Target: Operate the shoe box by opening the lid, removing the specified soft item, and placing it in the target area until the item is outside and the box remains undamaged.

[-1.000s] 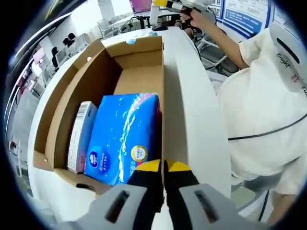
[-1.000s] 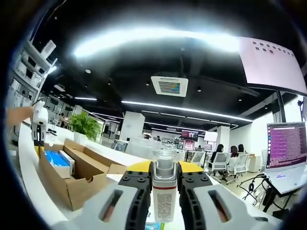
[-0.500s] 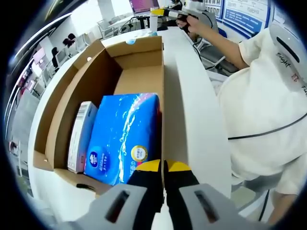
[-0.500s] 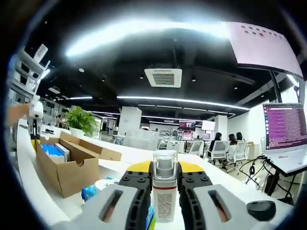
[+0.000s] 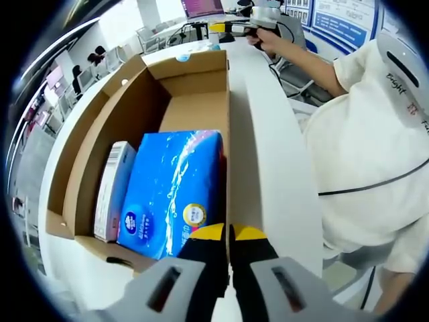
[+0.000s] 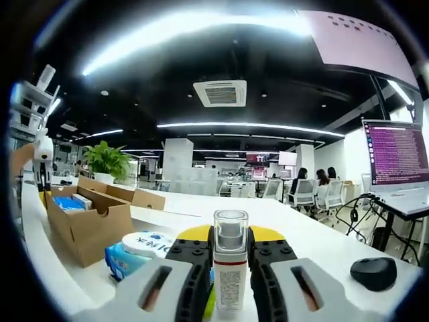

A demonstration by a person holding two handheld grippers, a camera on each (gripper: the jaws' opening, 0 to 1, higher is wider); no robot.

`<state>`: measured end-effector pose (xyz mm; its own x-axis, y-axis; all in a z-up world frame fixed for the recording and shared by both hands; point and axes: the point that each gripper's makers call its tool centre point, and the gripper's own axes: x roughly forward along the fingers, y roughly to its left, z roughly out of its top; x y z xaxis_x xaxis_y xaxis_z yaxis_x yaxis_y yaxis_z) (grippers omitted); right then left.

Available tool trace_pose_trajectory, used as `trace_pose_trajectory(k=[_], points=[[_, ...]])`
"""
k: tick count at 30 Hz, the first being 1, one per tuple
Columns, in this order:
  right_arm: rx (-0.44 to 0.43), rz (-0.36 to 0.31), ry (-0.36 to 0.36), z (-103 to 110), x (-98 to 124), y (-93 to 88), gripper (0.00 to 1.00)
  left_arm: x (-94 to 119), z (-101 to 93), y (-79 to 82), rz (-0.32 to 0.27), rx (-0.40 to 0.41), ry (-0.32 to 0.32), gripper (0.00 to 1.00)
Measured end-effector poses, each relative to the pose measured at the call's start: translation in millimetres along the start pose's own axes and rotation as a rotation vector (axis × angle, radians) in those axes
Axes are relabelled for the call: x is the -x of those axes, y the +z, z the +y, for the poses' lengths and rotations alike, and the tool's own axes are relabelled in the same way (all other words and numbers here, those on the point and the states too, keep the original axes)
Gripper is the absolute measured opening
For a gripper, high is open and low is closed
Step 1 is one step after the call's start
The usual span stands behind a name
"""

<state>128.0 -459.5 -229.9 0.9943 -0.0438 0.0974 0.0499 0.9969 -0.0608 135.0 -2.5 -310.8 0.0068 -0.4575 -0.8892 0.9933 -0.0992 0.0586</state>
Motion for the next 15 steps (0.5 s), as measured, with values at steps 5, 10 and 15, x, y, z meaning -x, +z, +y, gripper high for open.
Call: trace_pose_trajectory(k=[5,10,15], points=[[0.008,-0.017,0.01,3.0,0.1,5.0,0.18,0.2,0.8,-0.2,0.002,0.002,-0.002,0.01],[0.012,-0.006,0.003,0.8,-1.4,0.0,0.18,0.0,-1.2,0.3,0.002,0.002,-0.001,0.01],[0.014,0.013,0.009,1.2,-0.8,-4.9,0.18,0.4,-2.0,0.9,0.002,0.002,0.001,0.01]])
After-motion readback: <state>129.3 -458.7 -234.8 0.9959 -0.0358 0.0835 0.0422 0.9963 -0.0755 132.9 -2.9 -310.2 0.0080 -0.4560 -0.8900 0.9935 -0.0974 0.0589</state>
